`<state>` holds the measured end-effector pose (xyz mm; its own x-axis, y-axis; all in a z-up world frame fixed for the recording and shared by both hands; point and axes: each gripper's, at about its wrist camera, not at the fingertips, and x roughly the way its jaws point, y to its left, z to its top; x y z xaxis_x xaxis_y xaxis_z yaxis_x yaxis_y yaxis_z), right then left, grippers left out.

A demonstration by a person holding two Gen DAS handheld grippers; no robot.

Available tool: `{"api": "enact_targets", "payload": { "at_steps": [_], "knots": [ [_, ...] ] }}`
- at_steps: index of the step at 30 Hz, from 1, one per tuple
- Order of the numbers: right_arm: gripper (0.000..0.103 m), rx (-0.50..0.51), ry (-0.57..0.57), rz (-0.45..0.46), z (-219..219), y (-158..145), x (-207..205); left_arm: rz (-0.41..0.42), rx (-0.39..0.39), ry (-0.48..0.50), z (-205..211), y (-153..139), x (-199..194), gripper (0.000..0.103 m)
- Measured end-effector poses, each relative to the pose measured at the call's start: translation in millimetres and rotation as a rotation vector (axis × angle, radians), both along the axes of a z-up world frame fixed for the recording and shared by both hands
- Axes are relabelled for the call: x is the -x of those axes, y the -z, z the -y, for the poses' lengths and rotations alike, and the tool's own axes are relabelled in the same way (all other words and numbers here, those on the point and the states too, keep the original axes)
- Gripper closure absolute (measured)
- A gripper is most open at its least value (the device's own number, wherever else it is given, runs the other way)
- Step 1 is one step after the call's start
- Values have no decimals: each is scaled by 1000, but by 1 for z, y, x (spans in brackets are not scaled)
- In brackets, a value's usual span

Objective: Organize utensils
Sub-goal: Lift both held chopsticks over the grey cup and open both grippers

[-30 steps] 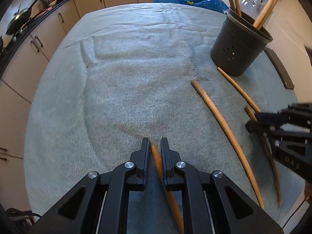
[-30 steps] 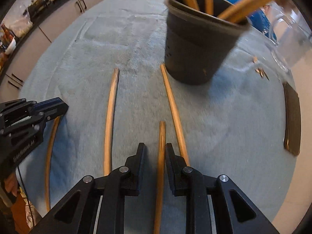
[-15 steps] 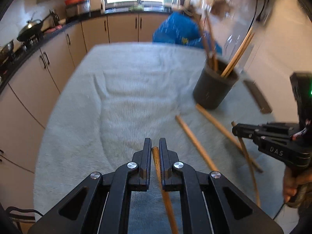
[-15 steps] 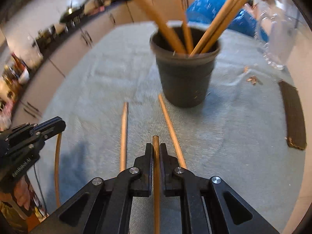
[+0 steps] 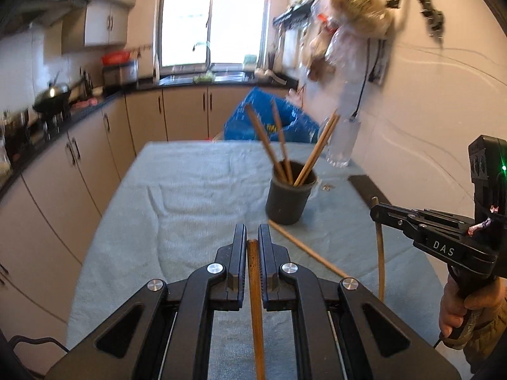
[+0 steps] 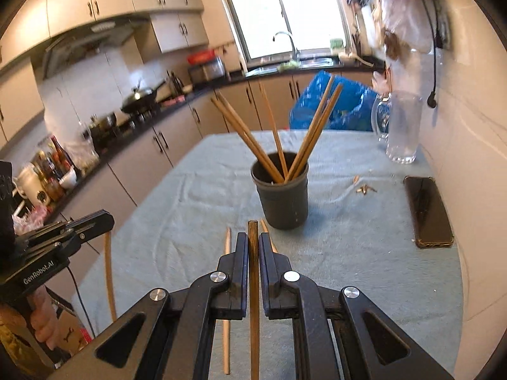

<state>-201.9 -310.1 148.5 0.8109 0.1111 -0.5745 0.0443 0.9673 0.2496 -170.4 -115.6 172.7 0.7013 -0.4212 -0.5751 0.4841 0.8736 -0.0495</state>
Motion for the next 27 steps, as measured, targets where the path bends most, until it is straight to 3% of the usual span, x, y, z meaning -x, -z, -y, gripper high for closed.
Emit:
{"api": "enact_targets", "payload": {
  "at_steps": [4, 13, 27],
  "knots": [
    [96, 0, 15, 62, -1, -8, 19, 62, 39, 20, 0, -18, 19, 96],
    [96, -30, 23, 143, 3, -27, 36, 80, 149, 34, 0, -43, 25, 97],
    [96, -51, 31, 174, 16, -36, 23, 91, 193, 52, 9, -57, 9, 97]
  ]
}}
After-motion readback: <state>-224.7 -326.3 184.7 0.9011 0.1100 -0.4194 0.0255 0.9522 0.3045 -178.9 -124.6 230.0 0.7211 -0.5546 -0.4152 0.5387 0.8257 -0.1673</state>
